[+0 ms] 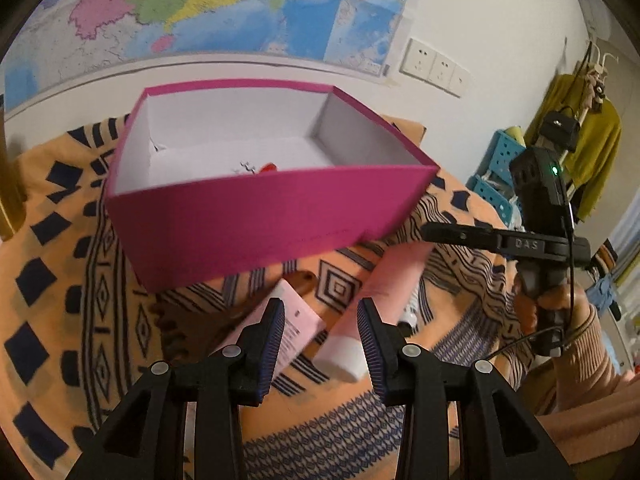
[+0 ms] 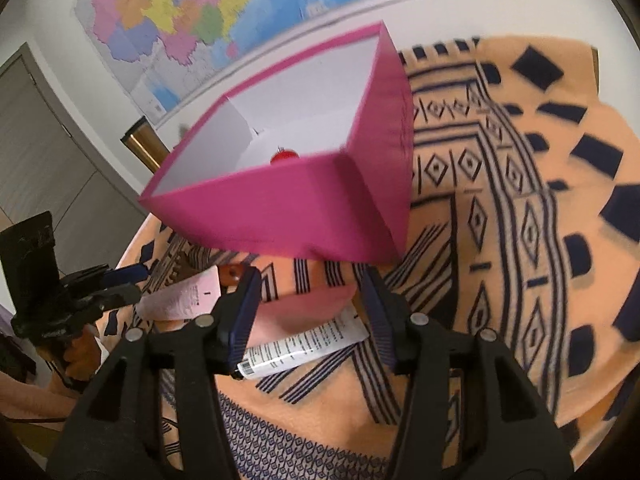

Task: Organize rigid objects
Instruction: 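Move the right gripper back to the brown wooden hand-shaped massager, then close the right gripper on the massager handle and lift it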

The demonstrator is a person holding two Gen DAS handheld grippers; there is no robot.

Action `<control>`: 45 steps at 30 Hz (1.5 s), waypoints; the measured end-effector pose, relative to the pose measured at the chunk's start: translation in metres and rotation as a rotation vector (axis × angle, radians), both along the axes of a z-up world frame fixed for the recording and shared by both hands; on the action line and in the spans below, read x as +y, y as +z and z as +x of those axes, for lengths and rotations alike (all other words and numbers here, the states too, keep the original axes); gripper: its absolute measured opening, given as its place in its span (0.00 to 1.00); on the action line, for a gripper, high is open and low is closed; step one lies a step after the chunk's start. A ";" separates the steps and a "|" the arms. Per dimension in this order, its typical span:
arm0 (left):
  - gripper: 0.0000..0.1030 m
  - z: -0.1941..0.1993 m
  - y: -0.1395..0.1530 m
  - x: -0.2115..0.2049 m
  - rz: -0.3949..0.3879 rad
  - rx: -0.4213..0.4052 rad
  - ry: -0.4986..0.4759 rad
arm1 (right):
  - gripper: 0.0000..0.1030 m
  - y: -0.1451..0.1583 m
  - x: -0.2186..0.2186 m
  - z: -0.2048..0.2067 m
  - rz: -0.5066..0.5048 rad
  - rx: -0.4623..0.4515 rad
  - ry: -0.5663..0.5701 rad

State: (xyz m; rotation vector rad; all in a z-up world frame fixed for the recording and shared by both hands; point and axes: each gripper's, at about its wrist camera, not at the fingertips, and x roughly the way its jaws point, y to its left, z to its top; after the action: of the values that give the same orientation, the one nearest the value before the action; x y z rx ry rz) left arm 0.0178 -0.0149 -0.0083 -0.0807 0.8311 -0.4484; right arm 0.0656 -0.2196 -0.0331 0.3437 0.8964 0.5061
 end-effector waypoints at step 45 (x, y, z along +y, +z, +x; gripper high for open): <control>0.41 0.030 -0.052 0.080 0.022 0.163 0.237 | 0.52 -0.035 0.132 0.036 -0.096 0.070 0.211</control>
State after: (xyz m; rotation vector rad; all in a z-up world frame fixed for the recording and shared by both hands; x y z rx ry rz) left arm 0.0478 0.0651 -0.0603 -0.1950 0.9732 -0.2105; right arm 0.1019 -0.0873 -0.0684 0.1807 1.0279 0.6461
